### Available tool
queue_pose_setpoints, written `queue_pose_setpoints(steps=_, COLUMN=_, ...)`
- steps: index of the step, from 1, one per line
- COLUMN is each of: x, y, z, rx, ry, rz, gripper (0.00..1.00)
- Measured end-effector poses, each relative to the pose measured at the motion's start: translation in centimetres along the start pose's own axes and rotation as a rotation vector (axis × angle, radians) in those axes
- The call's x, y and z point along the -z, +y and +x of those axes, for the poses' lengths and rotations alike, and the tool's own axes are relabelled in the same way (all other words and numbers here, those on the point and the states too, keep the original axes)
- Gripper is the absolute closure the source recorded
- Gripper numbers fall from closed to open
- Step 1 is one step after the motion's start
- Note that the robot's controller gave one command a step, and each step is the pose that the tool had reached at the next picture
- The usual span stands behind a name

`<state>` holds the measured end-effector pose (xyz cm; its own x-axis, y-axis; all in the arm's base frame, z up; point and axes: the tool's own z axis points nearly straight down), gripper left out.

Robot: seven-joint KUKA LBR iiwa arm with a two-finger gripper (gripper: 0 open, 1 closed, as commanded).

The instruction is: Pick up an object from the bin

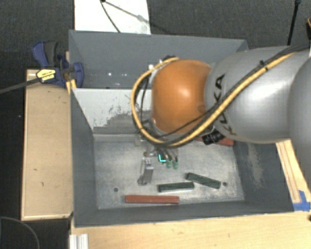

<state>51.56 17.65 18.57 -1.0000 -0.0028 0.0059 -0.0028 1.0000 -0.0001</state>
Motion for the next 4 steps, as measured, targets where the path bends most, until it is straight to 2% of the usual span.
queue_pose_setpoints(steps=1, x=-11.6, y=-6.7, z=3.1, rx=0.232, ry=-0.016, rz=-0.001, gripper=0.0)
queue_pose_setpoints(steps=2, x=-8.4, y=-15.3, z=3.4, rx=0.157, ry=-0.011, rz=0.004, gripper=0.0)
queue_pose_setpoints(steps=3, x=-7.7, y=-19.7, z=1.2, rx=0.016, ry=-0.011, rz=0.001, gripper=0.0)
queue_pose_setpoints(steps=4, x=-11.6, y=-19.9, z=0.3, rx=-0.199, ry=-0.004, rz=-0.001, gripper=0.0)
